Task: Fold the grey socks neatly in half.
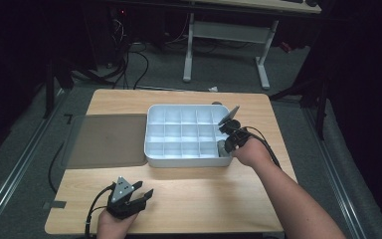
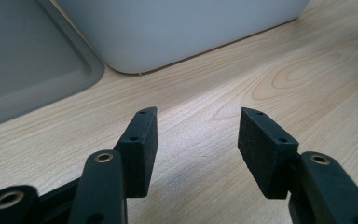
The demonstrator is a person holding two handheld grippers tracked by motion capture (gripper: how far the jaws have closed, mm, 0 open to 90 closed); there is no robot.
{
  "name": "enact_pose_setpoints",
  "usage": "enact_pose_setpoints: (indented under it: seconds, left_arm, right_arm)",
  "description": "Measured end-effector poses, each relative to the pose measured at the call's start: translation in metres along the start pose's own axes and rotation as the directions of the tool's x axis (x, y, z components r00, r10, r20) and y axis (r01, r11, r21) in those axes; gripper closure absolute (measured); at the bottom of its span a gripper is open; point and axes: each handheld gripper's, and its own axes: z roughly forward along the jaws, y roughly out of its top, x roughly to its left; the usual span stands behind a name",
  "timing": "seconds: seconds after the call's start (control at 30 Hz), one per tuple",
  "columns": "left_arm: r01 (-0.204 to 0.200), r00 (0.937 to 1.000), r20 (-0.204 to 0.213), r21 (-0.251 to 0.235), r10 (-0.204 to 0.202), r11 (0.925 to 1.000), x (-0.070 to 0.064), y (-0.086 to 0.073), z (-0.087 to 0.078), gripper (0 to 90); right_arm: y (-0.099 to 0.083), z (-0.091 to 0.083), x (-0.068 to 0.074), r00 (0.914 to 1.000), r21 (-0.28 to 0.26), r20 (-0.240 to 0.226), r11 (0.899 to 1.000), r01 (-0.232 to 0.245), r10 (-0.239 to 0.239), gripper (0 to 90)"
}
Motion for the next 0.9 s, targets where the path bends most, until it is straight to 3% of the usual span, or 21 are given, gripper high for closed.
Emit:
enact_pose_setpoints:
  seconds: [0.4,0.63,0.83,0.9]
  left_arm:
    - [0.005,1.0000,0.004,0.000,-0.005,1.0000,0.001,0.000,0.000,47.9]
    - [-0.001,1.0000,0.007,0.005,0.001,1.0000,0.000,0.000,0.000,47.9]
    - [0.001,1.0000,0.006,0.003,-0.001,1.0000,0.001,0.000,0.000,47.9]
    - [0.003,1.0000,0.007,0.004,-0.003,1.0000,0.001,0.000,0.000,47.9]
  right_arm:
    - [-0.005,0.030,0.002,0.9997,0.056,-0.005,0.998,-0.022,0.022,90.0]
    - [-0.001,0.015,-0.001,0.9991,0.030,-0.030,0.999,-0.028,0.028,90.0]
    - [0.010,0.009,-0.005,0.9987,-0.018,-0.005,0.999,-0.051,0.051,90.0]
    - [0.014,0.013,-0.006,0.9982,-0.010,0.000,0.998,-0.061,0.061,90.0]
